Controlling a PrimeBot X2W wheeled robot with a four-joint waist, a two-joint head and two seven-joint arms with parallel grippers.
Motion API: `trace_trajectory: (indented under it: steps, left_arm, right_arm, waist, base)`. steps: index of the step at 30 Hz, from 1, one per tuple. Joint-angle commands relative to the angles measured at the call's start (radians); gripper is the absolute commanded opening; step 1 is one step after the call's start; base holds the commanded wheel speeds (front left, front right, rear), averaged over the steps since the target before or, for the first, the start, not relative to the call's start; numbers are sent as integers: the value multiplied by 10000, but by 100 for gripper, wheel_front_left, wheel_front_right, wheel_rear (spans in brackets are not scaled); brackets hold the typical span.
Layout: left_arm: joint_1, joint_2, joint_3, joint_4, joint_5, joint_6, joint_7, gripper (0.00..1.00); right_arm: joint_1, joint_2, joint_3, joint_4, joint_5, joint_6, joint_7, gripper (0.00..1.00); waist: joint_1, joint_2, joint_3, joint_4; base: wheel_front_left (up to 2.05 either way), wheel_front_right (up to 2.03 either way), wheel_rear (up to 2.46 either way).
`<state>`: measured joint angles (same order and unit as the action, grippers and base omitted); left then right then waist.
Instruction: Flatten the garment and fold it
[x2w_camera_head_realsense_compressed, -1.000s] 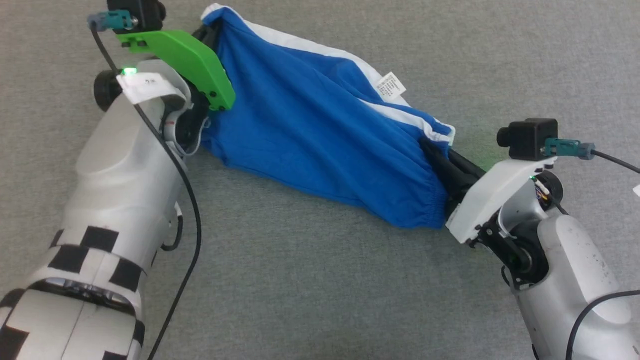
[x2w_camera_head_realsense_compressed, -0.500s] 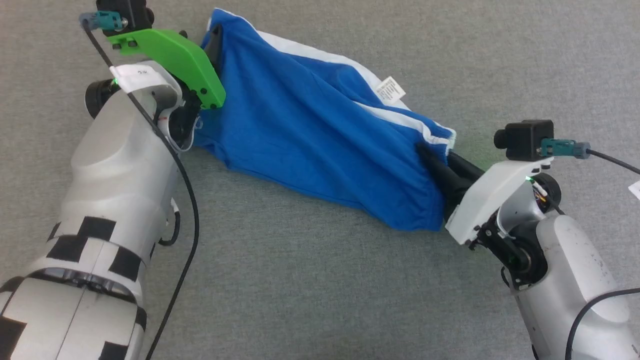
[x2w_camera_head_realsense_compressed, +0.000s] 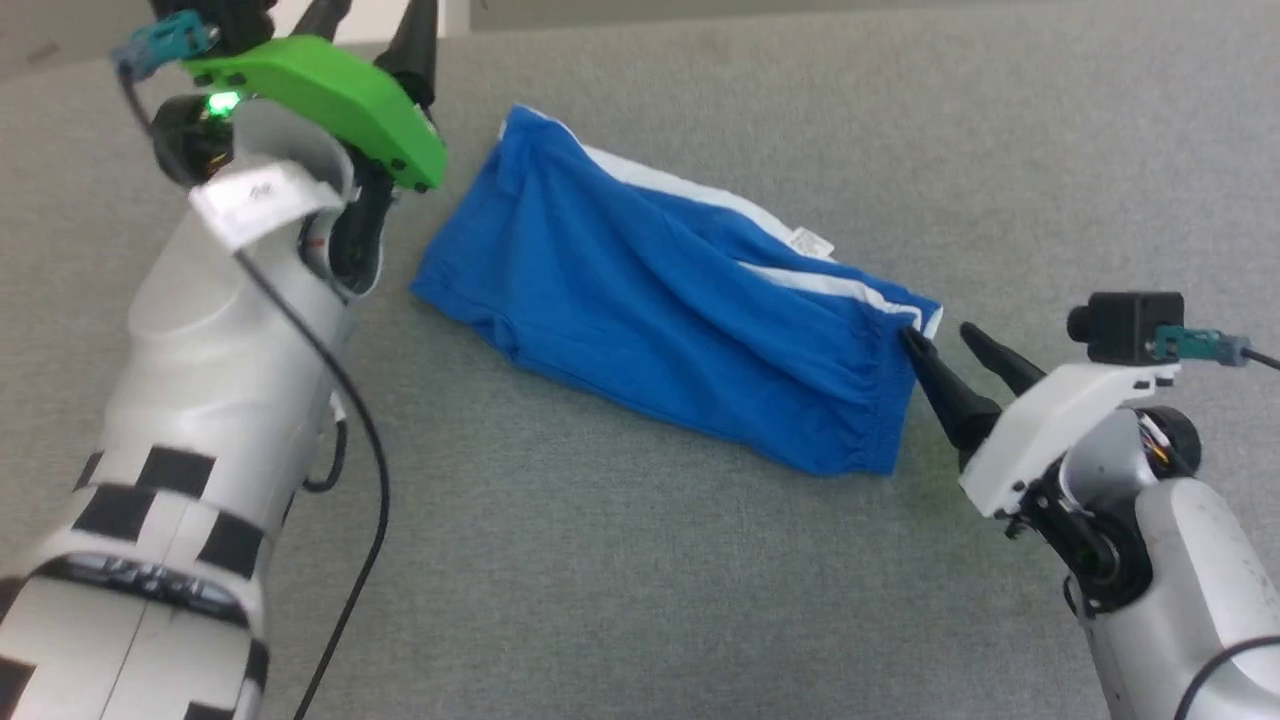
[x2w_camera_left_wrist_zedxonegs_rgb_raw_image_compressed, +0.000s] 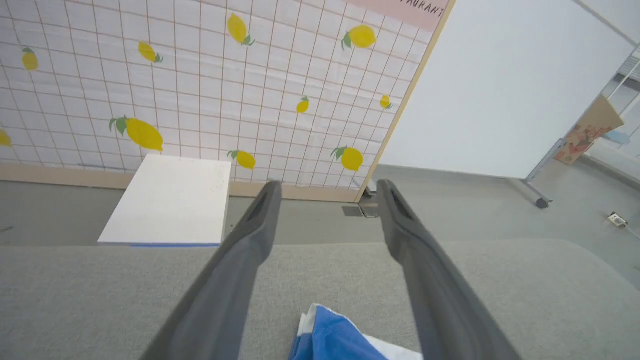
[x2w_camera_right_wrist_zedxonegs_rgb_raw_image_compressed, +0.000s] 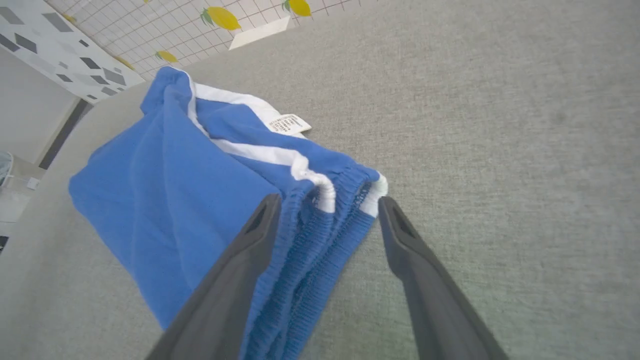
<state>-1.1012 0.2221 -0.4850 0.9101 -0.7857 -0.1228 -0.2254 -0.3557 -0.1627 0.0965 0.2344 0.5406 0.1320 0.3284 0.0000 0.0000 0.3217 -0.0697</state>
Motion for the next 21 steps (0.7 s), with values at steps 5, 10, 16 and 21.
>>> trace_trajectory:
  steps: [5, 10, 16, 21]
  left_arm:
    - [1787, 773, 475, -1893, 608, 79, -353, 100]
    - [4284, 1072, 1476, -4520, 1739, 768, -360, 100]
    - [7241, 1121, 2180, -6423, 2605, 1440, -362, 100]
    - [8794, 1085, 2534, -6961, 2802, 1825, -362, 100]
  right_arm:
    - [828, -263, -362, -544, -717, -13, -113, 100]
    - [1629, -528, -430, -1147, -1818, -13, -5, 100]
    - [2531, -430, -552, -1809, -2550, -13, -136, 100]
    - [3023, -166, -665, -1974, -2882, -13, -217, 100]
  waist:
    - [0, 0, -1511, 521]
    - [0, 0, -2161, 796]
    - [0, 0, -2669, 1069]
    - [0, 0, -2820, 1144]
  base:
    - [0, 0, 0]
    - [0, 0, 0]
    - [0, 0, 0]
    - [0, 0, 0]
